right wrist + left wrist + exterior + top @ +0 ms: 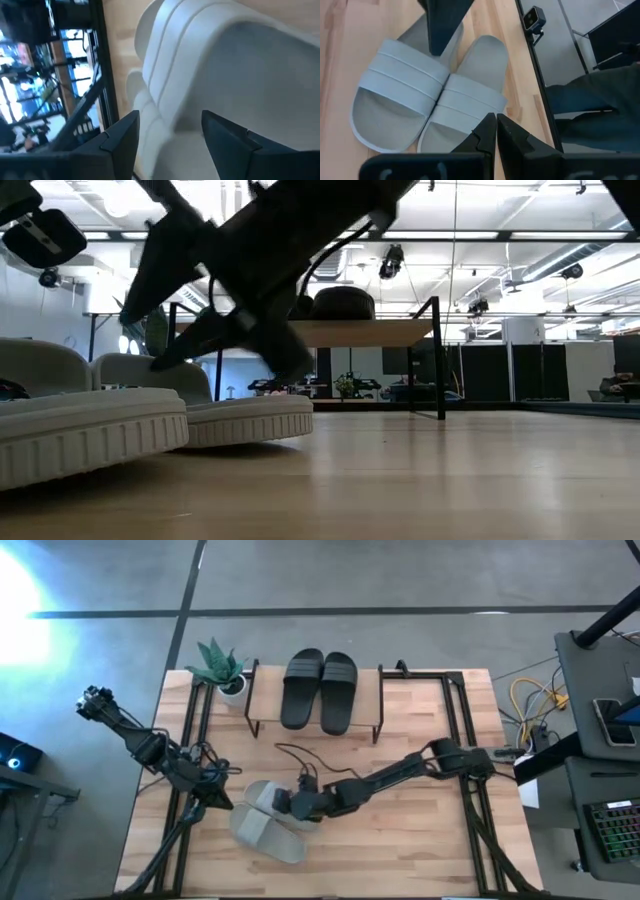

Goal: Pick and place slides into the shelf
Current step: Prepare the gray slippers

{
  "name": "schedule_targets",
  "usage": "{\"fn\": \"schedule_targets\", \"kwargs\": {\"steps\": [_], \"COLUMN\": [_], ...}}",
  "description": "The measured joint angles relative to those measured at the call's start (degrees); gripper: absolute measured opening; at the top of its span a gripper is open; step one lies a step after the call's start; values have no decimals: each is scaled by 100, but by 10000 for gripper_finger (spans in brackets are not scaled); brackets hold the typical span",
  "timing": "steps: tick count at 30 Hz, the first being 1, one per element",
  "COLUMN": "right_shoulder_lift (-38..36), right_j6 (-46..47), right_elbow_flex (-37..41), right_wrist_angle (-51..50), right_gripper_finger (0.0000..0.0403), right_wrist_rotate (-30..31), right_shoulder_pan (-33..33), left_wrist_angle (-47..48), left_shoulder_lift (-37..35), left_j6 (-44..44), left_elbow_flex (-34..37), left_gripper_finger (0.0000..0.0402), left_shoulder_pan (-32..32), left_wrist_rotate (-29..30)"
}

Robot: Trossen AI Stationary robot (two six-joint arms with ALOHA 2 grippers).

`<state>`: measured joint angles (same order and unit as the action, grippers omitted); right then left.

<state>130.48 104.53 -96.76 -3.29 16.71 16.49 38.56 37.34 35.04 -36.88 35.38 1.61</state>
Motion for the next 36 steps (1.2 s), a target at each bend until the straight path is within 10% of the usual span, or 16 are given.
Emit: {"fn": "schedule_targets", "kwargs": {"steps": [9,18,29,36], "right_shoulder_lift": [554,451,384,382], "right_j6": [437,1330,2961,2899], "right_elbow_flex": [-650,-728,-1991,-2018], "right_wrist_angle": [-326,-1410,-5302,-6276], "right_gripper_finger": [174,20,14,14], "right_wrist_rotate": [853,2132,4100,3654], "right_shoulder_pan": [0,171,629,376], "left_wrist_angle": [31,308,297,283], "left_shoulder_lift": [-81,-87,-63,-63], "left_j6": [-124,-147,-147,-130], "left_elbow_flex": [4,7,42,52], "left_gripper_finger": [0,0,0,0], "left_shoulder_pan": [0,0,0,0], "left_wrist_rotate": [7,37,41,39]}}
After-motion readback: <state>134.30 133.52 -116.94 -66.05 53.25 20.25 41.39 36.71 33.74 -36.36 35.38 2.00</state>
